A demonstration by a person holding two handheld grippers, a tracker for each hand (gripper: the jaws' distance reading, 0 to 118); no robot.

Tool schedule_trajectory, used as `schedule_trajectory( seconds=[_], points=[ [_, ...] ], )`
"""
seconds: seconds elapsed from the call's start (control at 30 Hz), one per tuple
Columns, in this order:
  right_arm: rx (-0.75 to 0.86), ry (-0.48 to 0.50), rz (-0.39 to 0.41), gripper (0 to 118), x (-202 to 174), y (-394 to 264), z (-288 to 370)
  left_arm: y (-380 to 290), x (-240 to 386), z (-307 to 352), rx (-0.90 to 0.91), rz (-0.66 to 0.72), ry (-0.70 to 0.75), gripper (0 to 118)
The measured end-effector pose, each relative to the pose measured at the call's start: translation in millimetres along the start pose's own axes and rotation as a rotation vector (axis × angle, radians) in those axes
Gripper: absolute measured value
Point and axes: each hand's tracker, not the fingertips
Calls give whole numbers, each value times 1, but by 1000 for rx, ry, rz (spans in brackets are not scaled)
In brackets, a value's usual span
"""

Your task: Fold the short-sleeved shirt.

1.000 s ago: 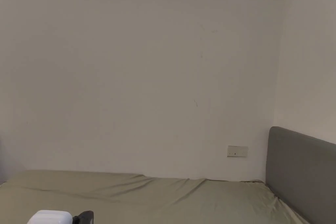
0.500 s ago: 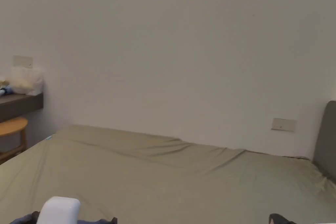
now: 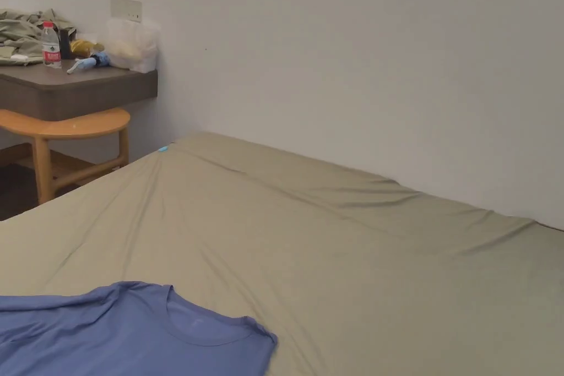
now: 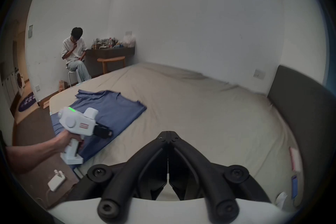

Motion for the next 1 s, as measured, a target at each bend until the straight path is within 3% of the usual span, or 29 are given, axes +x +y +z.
schedule_trajectory(
  seconds=[0.03,0.07,0.1,0.17,0.2,0.23,0.27,0.4,0.57,0.77,1.0],
  points=[
    [-28,31,-45,8,0,-2,-5,-4,3,-8,-16,-27,17,118],
    [-34,60,-76,8,0,-4,-7,-5,2,2,86,-48,21,118],
    [-34,83,-101,8,1,-7,-9,2,-1,4,67,-30,5,112],
    [-34,92,-106,8,1,-11,-9,12,-9,6,100,4,65,56],
    [-39,97,-104,8,2,-13,-6,20,-12,12,135,-8,90,20],
    [-47,100,-102,8,3,-15,-5,28,-15,14,143,2,123,11],
    [-54,101,-101,8,6,-17,-4,33,-15,13,144,5,173,11],
    [-66,67,-108,8,26,-28,10,60,-2,45,216,68,37,11],
    [-78,4,-190,8,64,-47,37,46,85,103,323,-124,-98,11],
    [-94,-83,-210,8,97,-68,89,17,205,145,307,-248,-355,11],
    [-64,-234,-292,8,135,-93,156,-43,344,195,238,-417,-618,11]
  ],
)
